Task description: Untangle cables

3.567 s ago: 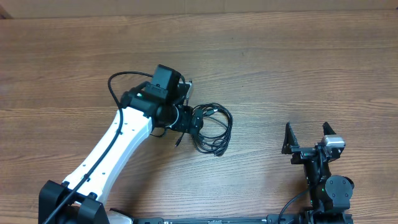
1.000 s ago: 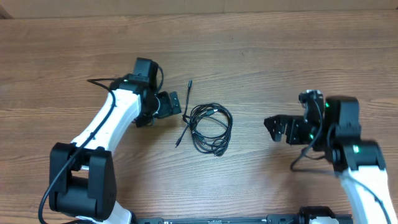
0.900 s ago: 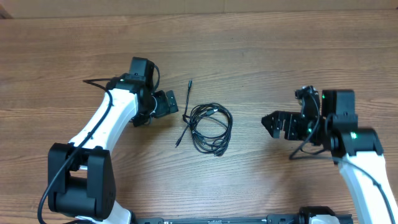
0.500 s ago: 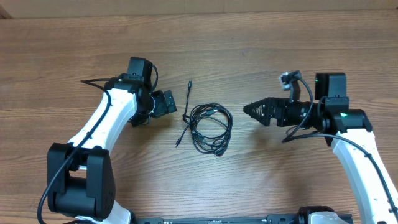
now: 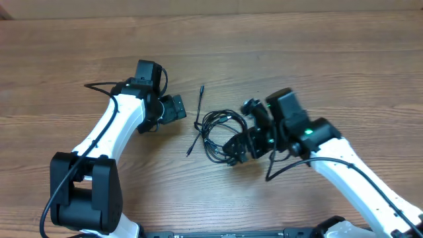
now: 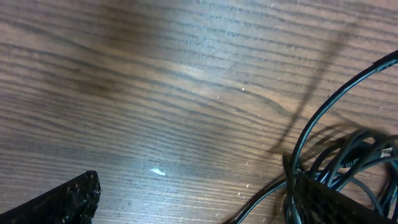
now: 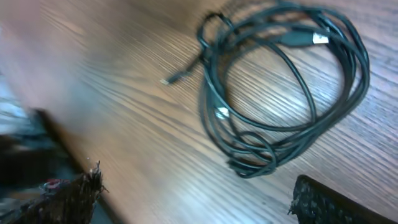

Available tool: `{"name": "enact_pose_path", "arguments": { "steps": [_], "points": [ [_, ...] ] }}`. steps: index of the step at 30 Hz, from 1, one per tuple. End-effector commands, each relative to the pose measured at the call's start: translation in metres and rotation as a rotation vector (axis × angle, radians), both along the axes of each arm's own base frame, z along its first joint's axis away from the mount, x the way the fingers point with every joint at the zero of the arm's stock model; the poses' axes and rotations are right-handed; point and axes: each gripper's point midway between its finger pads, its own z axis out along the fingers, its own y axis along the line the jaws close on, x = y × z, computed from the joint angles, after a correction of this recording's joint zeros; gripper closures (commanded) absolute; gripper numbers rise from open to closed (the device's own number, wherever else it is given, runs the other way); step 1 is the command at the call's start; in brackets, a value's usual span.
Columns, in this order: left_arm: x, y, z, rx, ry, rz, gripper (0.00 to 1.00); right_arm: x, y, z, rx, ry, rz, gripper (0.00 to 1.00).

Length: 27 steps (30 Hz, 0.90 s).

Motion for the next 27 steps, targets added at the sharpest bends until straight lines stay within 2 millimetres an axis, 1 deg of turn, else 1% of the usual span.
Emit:
{"name": "enact_pose_path", "arguments": {
  "steps": [1, 5, 9, 16, 24, 27],
  "points": [
    [0.009, 0.004, 0.007, 0.015, -0.033, 0.006, 0.0, 0.018, -0.006, -0.018, -0.169, -0.089, -0.028, 0.0],
    [0.01, 0.004, 0.007, 0.015, -0.038, 0.006, 0.01, 0.016, 0.007, -0.041, -0.222, -0.078, 0.012, 0.0],
    [0.012, 0.003, 0.007, 0.013, -0.044, 0.006, 0.0, 0.012, 0.018, -0.056, -0.246, -0.072, 0.048, 0.0],
    [0.018, 0.002, 0.009, 0.007, -0.073, 0.009, 0.01, 0.016, 0.027, -0.074, -0.335, -0.141, 0.072, 0.0],
    [0.022, 0.002, 0.011, 0.005, -0.09, 0.009, 0.0, 0.012, 0.053, -0.092, -0.341, -0.21, 0.207, 0.0],
    [0.023, 0.001, 0.011, 0.005, -0.095, 0.008, 0.0, 0.011, 0.06, -0.099, -0.342, -0.219, 0.231, 0.02]
  ]
}}
